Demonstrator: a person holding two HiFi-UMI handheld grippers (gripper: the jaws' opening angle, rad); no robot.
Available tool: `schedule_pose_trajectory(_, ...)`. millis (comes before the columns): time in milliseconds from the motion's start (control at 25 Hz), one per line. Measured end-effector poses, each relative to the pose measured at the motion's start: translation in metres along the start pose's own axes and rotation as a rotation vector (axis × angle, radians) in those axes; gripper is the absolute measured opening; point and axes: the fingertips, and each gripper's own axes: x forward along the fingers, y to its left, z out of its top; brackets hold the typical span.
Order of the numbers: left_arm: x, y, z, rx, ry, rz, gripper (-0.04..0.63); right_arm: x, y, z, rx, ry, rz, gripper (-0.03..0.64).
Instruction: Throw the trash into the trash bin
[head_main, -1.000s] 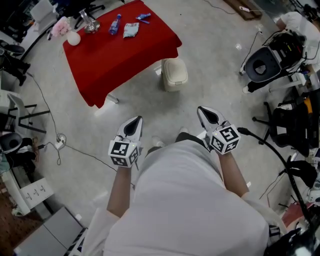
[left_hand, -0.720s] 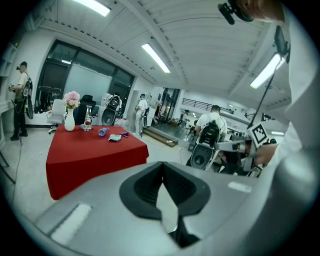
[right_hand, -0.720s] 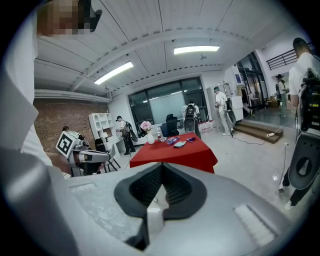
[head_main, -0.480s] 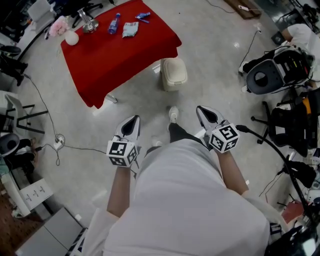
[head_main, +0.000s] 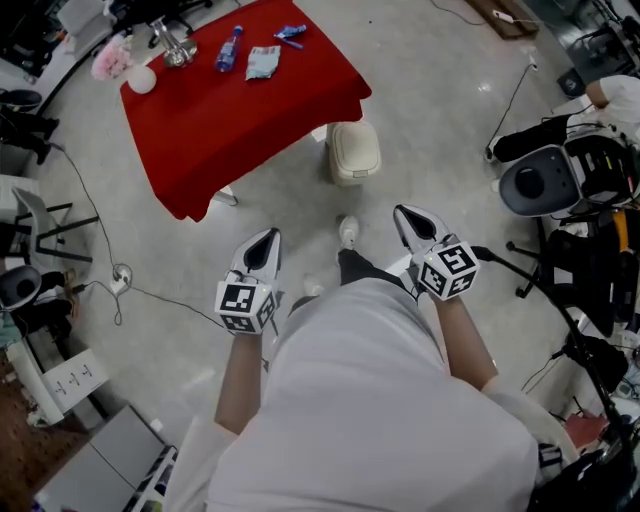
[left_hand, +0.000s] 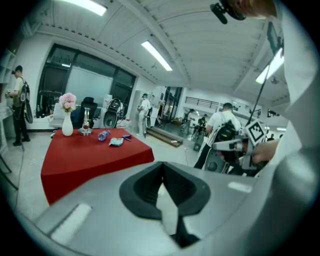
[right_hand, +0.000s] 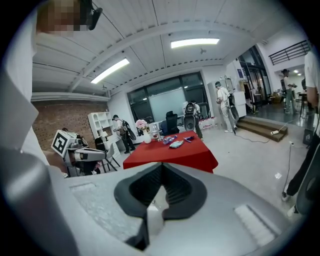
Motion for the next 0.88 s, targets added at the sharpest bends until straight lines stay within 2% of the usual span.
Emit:
schedule_pose_trajectory(400,0.072,0.008,0.031,-0.002,-0.003,0.001,0.006,0.045,-0.073,0.007,0.034,0.043,-0.004,0.0)
schedule_pose_trajectory(880,0.163,0.012,0.049,0.056,0.093,0.036,0.006,0.089,-0.155,0.009,0.029,0.112,0.071,0.0)
